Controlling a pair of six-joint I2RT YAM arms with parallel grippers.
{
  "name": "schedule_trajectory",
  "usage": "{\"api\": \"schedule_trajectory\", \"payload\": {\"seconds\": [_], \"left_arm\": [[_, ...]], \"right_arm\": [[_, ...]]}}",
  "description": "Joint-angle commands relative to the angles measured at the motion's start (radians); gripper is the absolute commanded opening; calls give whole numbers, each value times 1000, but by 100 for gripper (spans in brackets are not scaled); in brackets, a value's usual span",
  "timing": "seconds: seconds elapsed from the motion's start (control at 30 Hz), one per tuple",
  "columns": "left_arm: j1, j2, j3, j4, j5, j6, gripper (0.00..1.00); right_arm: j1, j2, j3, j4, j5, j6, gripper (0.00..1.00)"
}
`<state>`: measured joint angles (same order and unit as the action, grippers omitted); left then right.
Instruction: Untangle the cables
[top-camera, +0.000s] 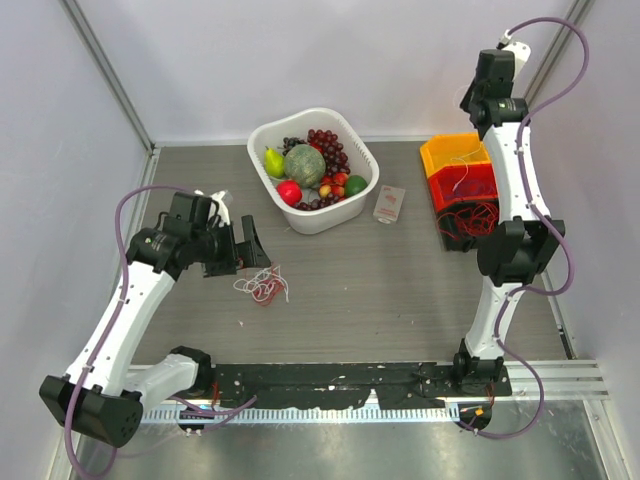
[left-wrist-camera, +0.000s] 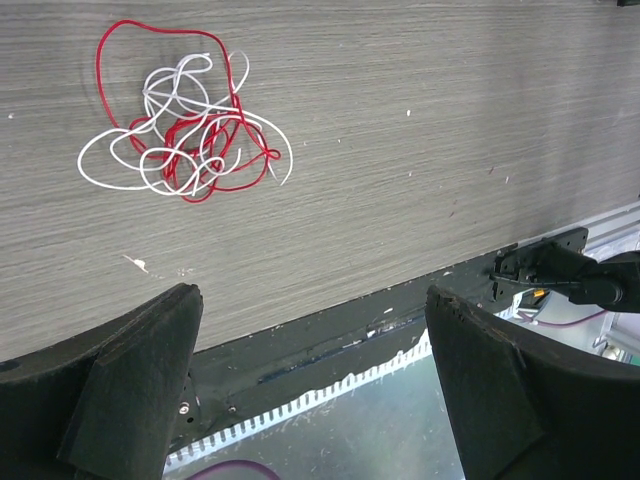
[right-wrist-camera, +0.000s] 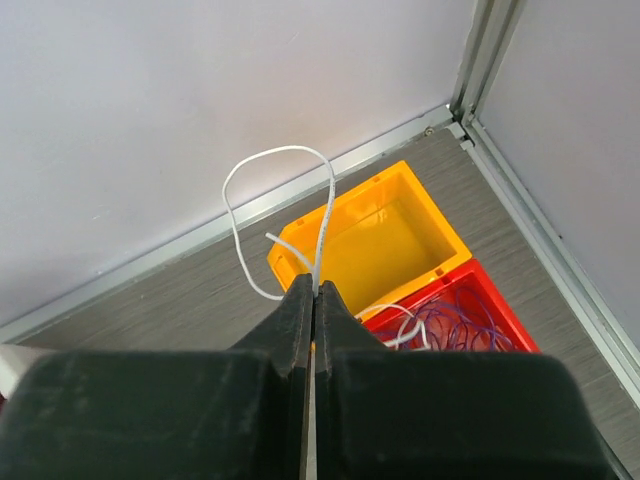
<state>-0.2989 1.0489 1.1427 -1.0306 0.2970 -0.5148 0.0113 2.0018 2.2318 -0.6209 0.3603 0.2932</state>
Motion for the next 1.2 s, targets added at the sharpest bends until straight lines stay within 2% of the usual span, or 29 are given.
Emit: {"api": "schedule_trajectory", "payload": {"seconds": [0.0,0.2,0.43,0.7,1.0,1.17], "left_arm": [[3,-9,38,-14,-7,18,98],[3,3,68,-33,-10,32,98],[3,22,63,-22,-3,22,98],[3,57,78,-6,22,15,97],[3,13,49,-23,-12,-5,97],[3,2,58,-32,-25,-2,97]], "right_arm": [[3,-31,94,38,-12,-17,1],[-27,-61,152,69,-7,-16,1],[-31,-18,252,92,-9,-6,1],[-48,57,125,153,-26,26,1],[-48,71,-76,219,-50,52,1],[-50,124,-97,234,-50,57,1]]}}
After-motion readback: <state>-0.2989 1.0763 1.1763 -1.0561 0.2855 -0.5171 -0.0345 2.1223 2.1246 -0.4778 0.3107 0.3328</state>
